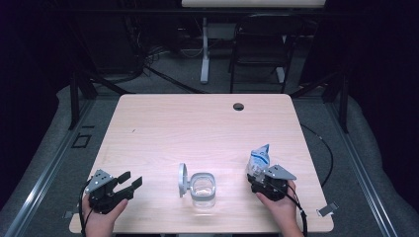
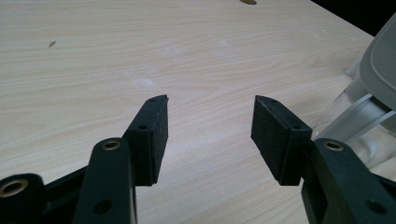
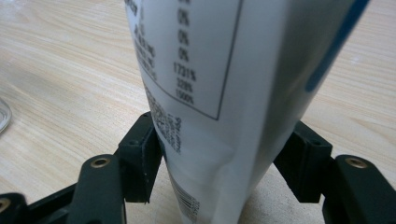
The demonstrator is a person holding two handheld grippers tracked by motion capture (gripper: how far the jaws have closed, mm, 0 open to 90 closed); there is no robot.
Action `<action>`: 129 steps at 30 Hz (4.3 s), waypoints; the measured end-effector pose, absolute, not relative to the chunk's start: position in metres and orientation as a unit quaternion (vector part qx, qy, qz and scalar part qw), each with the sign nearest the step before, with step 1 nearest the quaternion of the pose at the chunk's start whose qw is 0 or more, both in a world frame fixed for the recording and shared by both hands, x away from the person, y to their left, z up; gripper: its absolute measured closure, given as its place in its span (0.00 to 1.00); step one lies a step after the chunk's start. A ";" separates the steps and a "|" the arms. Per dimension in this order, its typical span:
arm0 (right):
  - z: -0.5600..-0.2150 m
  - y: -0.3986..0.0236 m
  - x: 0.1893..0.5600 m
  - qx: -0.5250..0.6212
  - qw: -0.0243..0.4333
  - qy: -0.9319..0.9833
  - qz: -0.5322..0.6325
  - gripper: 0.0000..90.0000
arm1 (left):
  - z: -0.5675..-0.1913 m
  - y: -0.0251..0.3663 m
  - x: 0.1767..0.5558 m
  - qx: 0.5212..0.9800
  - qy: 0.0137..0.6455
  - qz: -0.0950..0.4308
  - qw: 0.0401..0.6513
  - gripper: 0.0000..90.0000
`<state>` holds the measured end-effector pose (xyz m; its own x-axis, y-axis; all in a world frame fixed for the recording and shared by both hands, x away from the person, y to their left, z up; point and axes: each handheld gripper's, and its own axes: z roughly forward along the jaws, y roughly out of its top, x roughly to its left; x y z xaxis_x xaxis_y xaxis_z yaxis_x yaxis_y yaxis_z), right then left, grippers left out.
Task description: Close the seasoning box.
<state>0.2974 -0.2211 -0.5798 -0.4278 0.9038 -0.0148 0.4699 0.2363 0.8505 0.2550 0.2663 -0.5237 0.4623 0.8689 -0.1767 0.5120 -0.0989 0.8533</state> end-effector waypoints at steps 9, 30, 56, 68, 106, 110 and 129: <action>-0.579 -0.222 0.298 0.459 0.266 0.744 0.407 0.44 | -0.524 0.267 0.255 0.716 0.482 0.192 0.467 0.52; -0.580 -0.224 0.299 0.447 0.263 0.748 0.413 0.46 | -0.525 0.267 0.256 0.716 0.483 0.192 0.467 0.52; -0.578 -0.224 0.298 0.441 0.264 0.754 0.409 0.47 | -0.525 0.266 0.256 0.717 0.482 0.192 0.466 0.52; -0.574 -0.220 0.297 0.430 0.261 0.767 0.399 0.47 | -0.525 0.266 0.256 0.717 0.482 0.192 0.466 0.52; -0.538 -0.182 0.286 0.355 0.268 0.788 0.425 0.47 | -0.522 0.273 0.256 0.709 0.487 0.197 0.471 0.52; -0.538 -0.182 0.289 0.357 0.270 0.788 0.423 0.47 | -0.523 0.273 0.256 0.710 0.488 0.196 0.468 0.52; -0.533 -0.165 0.307 0.317 0.287 0.801 0.418 0.47 | -0.527 0.273 0.256 0.709 0.493 0.198 0.463 0.52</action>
